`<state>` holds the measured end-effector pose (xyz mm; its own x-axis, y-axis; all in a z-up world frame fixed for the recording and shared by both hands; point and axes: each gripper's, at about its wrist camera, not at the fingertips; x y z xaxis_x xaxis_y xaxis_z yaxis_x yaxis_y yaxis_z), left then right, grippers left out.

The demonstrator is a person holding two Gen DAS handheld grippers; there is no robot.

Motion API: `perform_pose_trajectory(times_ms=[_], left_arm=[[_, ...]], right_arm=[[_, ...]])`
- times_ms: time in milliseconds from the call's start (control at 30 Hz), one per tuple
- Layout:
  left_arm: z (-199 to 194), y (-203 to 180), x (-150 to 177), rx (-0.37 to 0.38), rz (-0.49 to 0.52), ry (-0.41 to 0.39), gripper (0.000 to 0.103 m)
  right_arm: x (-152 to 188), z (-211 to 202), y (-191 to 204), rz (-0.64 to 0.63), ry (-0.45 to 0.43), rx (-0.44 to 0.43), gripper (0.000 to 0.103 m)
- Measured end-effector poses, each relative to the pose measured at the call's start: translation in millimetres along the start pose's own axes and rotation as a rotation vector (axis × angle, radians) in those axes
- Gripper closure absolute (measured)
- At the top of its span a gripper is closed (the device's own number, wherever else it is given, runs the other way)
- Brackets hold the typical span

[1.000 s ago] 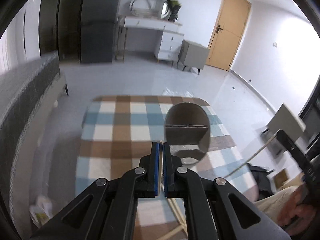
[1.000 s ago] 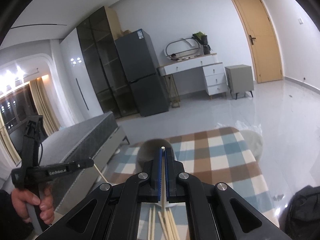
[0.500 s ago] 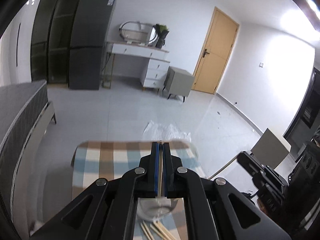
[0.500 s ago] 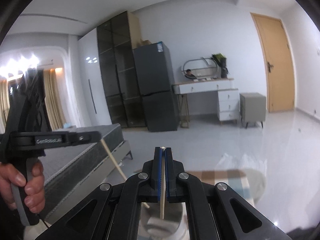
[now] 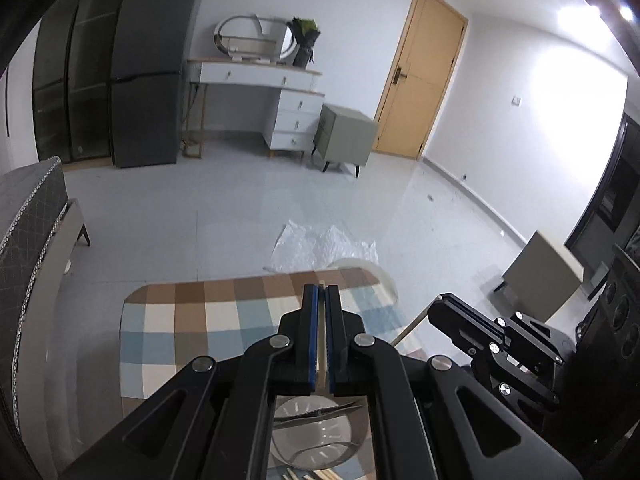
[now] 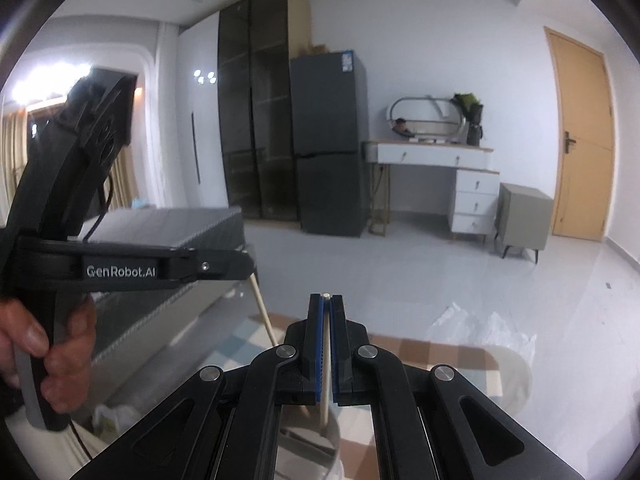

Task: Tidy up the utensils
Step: 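Carry the left gripper's chopstick over the holder and open it while the right gripper does the same, then raise both open grippers away from the utensil holder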

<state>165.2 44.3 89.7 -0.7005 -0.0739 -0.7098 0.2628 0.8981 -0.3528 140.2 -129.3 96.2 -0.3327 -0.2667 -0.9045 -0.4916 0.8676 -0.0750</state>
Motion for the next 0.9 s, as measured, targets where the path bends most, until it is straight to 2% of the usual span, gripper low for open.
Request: perform_pose_trajectory(times_ms=[100,233,267,300,333,367,433,500,533,633,767,900], left_arm=[[16.1,1.5,4.6,0.036,0.000,0.082,0.103],[29.2,1.2,9.1,0.040,-0.014,0.155,0.103],[29.5,0.4,8.5,0.025,-0.020,0.162,0.097],[30.0,3.1,9.9,0.002,-0.031,0.167,0.083],[27.4,3.9,9.3,-0.007,-0.042,0.165,0.074],[24.1,5.9,9.7,-0.008,-0.059,0.155,0.060],[11.2,7.8,10.3,-0.012,-0.080,0.120,0.055],[3.9,6.9,10.0,-0.056,-0.082,0.105,0.044],[3.3,7.6,8.8,-0.064,-0.085,0.099,0.042],[-10.5,6.6,14.8,-0.090,-0.091,0.088,0.041],[-28.7,2.7,22.2,-0.161,-0.091,0.052,0.030],[-45.1,-0.3,26.7,-0.196,-0.088,0.011,0.027]], right_arm=[[12.1,9.4,-3.4,0.006,0.031,-0.036,0.100],[25.5,11.7,-13.4,0.057,0.051,-0.056,0.098],[28.1,10.7,-16.4,0.069,0.051,-0.051,0.095],[28.6,8.8,-18.7,0.079,0.052,-0.045,0.088],[31.3,6.3,-21.4,0.092,0.053,-0.042,0.085],[34.6,2.6,-24.6,0.112,0.052,-0.040,0.082],[38.8,-4.5,-28.9,0.139,0.050,-0.036,0.077],[41.8,-12.4,-32.4,0.165,0.053,-0.025,0.069],[44.3,-17.7,-33.8,0.181,0.053,-0.024,0.068],[45.1,-30.3,-32.7,0.205,0.053,-0.004,0.052],[44.0,-52.6,-24.7,0.212,0.029,0.019,0.043],[42.3,-70.5,-14.4,0.216,0.009,0.029,0.035]])
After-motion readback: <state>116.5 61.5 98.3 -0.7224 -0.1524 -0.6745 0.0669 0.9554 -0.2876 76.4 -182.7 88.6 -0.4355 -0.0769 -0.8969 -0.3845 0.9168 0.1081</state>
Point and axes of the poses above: each gripper's, at about its wrist camera, not at the fingertips, and z roughly the way its jaws point, y to its left, x to its underside, and after that the axes turned 7 degrees about -z, right-handed
